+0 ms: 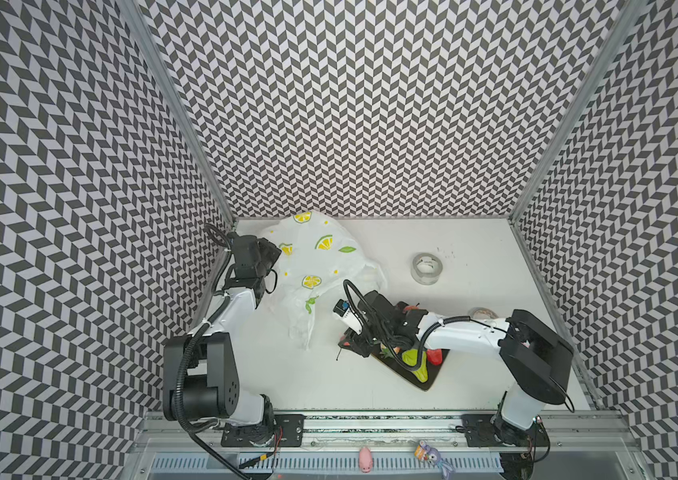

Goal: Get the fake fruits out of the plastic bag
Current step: 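Lift the cherry out of the bag toward the tray with the right gripper, then lower the cherry onto the black tray and open the right gripper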

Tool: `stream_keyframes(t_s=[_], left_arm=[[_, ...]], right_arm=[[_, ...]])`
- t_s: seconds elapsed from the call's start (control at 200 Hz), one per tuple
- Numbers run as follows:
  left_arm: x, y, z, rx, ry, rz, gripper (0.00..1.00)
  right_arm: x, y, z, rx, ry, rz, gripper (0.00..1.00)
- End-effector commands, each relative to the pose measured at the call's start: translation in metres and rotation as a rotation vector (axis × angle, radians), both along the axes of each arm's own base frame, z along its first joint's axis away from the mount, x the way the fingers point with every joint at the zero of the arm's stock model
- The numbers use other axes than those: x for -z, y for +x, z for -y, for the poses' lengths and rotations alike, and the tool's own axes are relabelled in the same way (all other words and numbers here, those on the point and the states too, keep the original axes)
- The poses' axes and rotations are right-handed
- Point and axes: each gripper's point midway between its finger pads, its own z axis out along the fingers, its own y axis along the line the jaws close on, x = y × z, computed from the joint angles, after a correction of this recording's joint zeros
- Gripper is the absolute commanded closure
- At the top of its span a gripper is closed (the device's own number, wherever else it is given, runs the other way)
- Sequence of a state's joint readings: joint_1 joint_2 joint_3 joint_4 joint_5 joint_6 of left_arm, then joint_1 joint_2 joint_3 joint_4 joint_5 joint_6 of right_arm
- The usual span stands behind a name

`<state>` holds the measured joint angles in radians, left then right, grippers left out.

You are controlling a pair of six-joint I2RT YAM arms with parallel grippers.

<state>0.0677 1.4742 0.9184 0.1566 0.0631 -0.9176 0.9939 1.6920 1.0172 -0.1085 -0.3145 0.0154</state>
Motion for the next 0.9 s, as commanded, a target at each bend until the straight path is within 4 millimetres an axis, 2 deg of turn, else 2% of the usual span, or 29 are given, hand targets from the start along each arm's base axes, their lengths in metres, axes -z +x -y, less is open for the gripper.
stream_keyframes(t_s=[0.0,0.11,0.33,0.411,0.481,0.596,0.636,0.701,0.771,0.796,0.896], left_arm=[[0.002,0.001,-0.014,-0.064,-0.001,-0.004,1.0],[0.008,-0.01,-0.01,-0.036,0.018,-0.017,1.0],[0.02,-0.042,-0.006,0.015,0.063,-0.046,1.0],[0.018,-0.046,0.001,0.056,0.073,-0.035,0.94],[0.015,-0.048,0.002,0.076,0.088,-0.033,0.83],[0.002,-0.05,0.002,0.094,0.114,-0.014,0.43],[-0.005,-0.051,0.0,0.096,0.127,-0.005,0.32],[-0.016,-0.053,-0.002,0.098,0.15,0.007,0.2],[-0.029,-0.057,-0.004,0.098,0.175,0.026,0.15],[-0.034,-0.058,-0.005,0.098,0.185,0.032,0.08],[-0.049,-0.065,-0.009,0.094,0.221,0.045,0.01]], right_arm=[[-0.043,-0.014,0.009,-0.03,0.103,0.02,0.66],[-0.049,-0.006,0.042,0.116,0.083,0.009,0.67],[-0.04,0.013,0.134,0.539,-0.046,0.015,0.67],[-0.044,0.017,0.158,0.645,-0.044,0.026,0.67],[-0.047,0.021,0.172,0.716,-0.022,0.037,0.66],[-0.039,0.022,0.18,0.754,-0.013,0.008,0.66],[-0.032,0.021,0.182,0.764,-0.03,-0.005,0.66],[-0.024,0.023,0.187,0.792,-0.055,-0.008,0.65],[-0.02,0.029,0.193,0.832,-0.058,-0.01,0.64],[-0.02,0.03,0.194,0.841,-0.054,-0.01,0.64],[-0.012,0.032,0.198,0.856,-0.055,-0.021,0.64]])
